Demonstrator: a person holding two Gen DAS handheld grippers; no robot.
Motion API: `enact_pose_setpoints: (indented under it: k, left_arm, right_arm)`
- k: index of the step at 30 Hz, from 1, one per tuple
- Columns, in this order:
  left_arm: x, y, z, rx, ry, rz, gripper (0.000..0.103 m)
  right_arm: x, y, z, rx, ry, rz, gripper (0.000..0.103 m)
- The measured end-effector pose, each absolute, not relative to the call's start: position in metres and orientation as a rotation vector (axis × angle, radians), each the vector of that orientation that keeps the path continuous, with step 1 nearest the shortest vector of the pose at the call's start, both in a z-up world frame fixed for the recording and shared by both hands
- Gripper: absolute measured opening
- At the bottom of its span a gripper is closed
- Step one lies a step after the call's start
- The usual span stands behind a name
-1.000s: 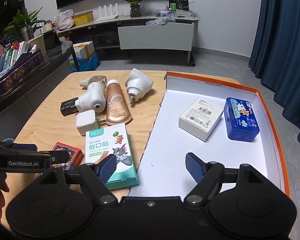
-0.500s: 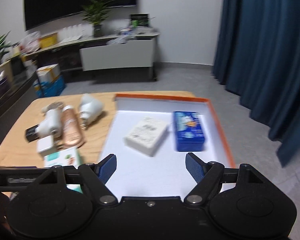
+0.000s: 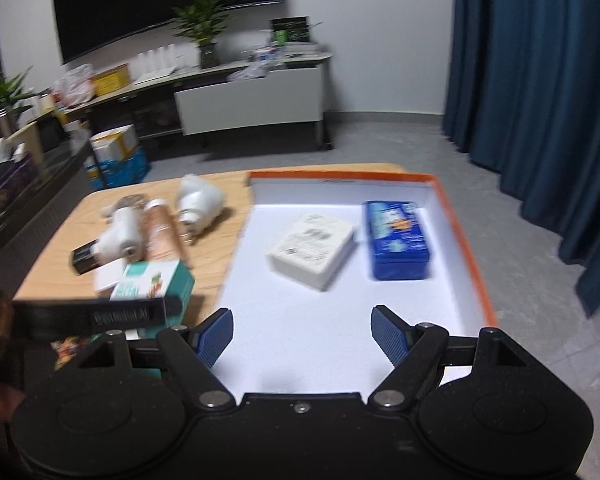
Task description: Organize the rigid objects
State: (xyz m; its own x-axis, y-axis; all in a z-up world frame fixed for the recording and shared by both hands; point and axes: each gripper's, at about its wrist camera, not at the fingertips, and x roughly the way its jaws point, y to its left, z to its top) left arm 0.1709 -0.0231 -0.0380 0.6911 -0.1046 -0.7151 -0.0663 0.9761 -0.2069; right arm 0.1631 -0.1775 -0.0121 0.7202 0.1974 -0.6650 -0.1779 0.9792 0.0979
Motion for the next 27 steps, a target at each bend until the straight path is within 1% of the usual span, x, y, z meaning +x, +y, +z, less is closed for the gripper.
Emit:
enact_pose_setpoints:
  k: [2, 5, 7, 10, 17, 18, 19, 20, 21, 22, 27]
  left_arm:
    - [0.159, -0.005, -0.026, -0.203, 0.771, 0.006, 0.071]
    - [0.145, 0.034, -0.010, -0.270, 0.742, 0.033, 0.071]
    - [0.135, 0.055, -0.004, -0.261, 0.726, 0.079, 0.071]
    - [0.119, 0.081, -0.004, -0.217, 0.723, 0.170, 0.071]
    - [0.097, 0.117, -0.018, -0.294, 0.757, 0.233, 0.071]
    - [0.095, 0.118, -0.018, -0.298, 0.756, 0.232, 0.071]
    - [0.094, 0.118, -0.018, -0.301, 0.756, 0.230, 0.071]
    - [0.094, 0.118, -0.019, -0.307, 0.756, 0.227, 0.071]
    - [0.094, 0.118, -0.019, -0.312, 0.755, 0.224, 0.071]
    - [0.094, 0.117, -0.019, -0.312, 0.754, 0.220, 0.071]
    - [0.099, 0.110, -0.027, -0.306, 0.757, 0.201, 0.071]
  right_arm:
    - [0.160, -0.161, -0.015, 0.042, 0.766, 0.275, 0.090]
    - [0.154, -0.126, -0.022, 0.053, 0.817, 0.405, 0.090]
    - [0.149, -0.098, -0.028, 0.054, 0.859, 0.473, 0.090]
    - [0.142, -0.056, -0.035, 0.039, 0.892, 0.534, 0.090]
    - [0.154, 0.005, -0.062, -0.045, 0.957, 0.427, 0.090]
    - [0.155, 0.010, -0.064, -0.067, 0.938, 0.413, 0.092]
    - [0.156, 0.015, -0.067, -0.104, 0.914, 0.404, 0.089]
    - [0.156, 0.018, -0.068, -0.138, 0.886, 0.408, 0.083]
    - [0.156, 0.019, -0.069, -0.161, 0.867, 0.403, 0.074]
    - [0.156, 0.018, -0.068, -0.160, 0.857, 0.415, 0.071]
    - [0.155, -0.001, -0.063, -0.156, 0.827, 0.390, 0.070]
